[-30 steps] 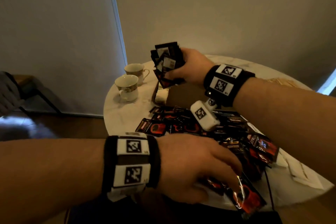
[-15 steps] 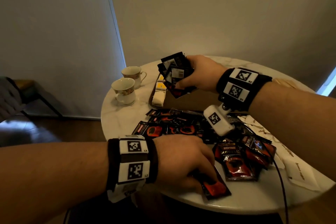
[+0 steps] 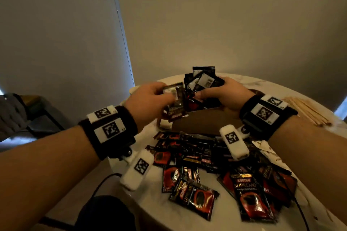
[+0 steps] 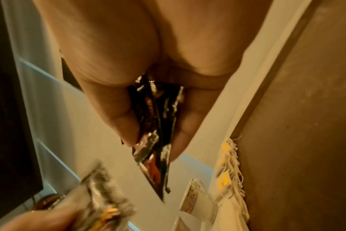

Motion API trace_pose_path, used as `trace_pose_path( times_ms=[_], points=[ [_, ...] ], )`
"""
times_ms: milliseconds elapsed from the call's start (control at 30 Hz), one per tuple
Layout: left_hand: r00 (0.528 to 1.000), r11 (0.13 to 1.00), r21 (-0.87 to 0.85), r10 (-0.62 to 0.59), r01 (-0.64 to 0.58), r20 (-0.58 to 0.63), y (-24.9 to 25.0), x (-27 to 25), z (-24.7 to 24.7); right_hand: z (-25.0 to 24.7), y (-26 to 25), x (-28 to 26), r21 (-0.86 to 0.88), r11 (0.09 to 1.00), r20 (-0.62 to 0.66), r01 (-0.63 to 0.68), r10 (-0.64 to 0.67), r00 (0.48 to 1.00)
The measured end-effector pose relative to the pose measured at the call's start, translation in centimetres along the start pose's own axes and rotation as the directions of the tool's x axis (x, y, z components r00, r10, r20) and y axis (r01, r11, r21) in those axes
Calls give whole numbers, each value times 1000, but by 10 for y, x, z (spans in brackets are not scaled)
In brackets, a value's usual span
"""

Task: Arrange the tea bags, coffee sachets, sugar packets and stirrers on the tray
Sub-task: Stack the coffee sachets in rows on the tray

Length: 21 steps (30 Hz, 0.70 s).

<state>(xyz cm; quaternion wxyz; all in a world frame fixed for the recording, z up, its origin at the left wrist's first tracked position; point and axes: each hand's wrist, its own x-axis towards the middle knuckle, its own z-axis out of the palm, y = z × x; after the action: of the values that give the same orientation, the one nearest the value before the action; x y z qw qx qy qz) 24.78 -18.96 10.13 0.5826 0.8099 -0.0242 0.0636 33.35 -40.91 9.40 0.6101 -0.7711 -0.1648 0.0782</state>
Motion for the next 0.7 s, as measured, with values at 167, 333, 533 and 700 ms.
trace_pose_path(
  times_ms=[167, 333, 533, 700],
  points=[
    [958, 908, -380, -248, 178, -145, -4, 36, 9, 5, 12, 10, 267, 962, 40, -53, 43, 998],
    [941, 665, -681, -320, 307, 112, -16, 70, 39, 10, 21, 35, 408, 903, 28, -131, 131, 991],
    [910, 645, -644, -246, 411, 334, -21, 105, 60, 7, 32, 69, 327, 926, 81, -187, 169, 982],
    [906, 694, -583, -321, 423, 276, -32, 130, 65, 4, 41, 102, 76, 988, 159, -135, 122, 980]
  ],
)
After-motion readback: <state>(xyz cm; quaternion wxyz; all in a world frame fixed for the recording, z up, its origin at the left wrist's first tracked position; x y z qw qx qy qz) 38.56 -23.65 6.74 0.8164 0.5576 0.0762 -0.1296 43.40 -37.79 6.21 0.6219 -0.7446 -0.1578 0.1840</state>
